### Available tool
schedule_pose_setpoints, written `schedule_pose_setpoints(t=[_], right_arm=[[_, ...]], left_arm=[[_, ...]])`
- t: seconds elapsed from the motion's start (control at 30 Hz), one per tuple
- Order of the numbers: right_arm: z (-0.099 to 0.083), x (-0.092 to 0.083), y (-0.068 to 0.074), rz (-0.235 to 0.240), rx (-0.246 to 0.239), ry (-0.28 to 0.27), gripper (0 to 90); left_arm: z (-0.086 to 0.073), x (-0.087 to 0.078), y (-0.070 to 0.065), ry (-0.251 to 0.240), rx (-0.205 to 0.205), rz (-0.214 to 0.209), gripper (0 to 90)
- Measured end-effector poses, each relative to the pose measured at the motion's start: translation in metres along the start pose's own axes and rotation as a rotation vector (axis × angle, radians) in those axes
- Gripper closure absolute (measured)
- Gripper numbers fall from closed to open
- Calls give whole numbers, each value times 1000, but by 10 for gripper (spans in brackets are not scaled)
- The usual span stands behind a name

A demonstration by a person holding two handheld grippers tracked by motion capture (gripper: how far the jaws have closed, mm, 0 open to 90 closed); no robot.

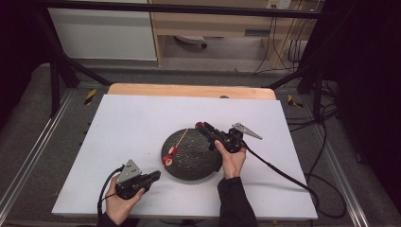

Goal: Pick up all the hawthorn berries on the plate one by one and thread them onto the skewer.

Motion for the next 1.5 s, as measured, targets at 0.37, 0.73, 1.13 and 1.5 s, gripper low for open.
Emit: schedule_pose_setpoints(t=[0.37,0.73,1.13,1.5], right_arm=[[8,-1,0,16,15,-49,629],[9,-1,1,19,24,-99,629],[9,0,2,28,47,-126,629],[8,0,1,28,47,-129,629]], left_arm=[[0,10,-14,-1,13,-28,884],[5,14,-18,-26,-7,-19,884],[8,20,-19,-35,-22,-14,884],[7,24,-21,-24,-15,-18,884]])
Point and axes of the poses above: each handheld gripper's, and its own axes: x roughly forward along the jaws, z roughly out of its top, y roughly to its left, the point moved 4 cm from there along x, roughly forward along the jaws, and after that the axes turned 2 degrees about y, right-handed, at the moved point
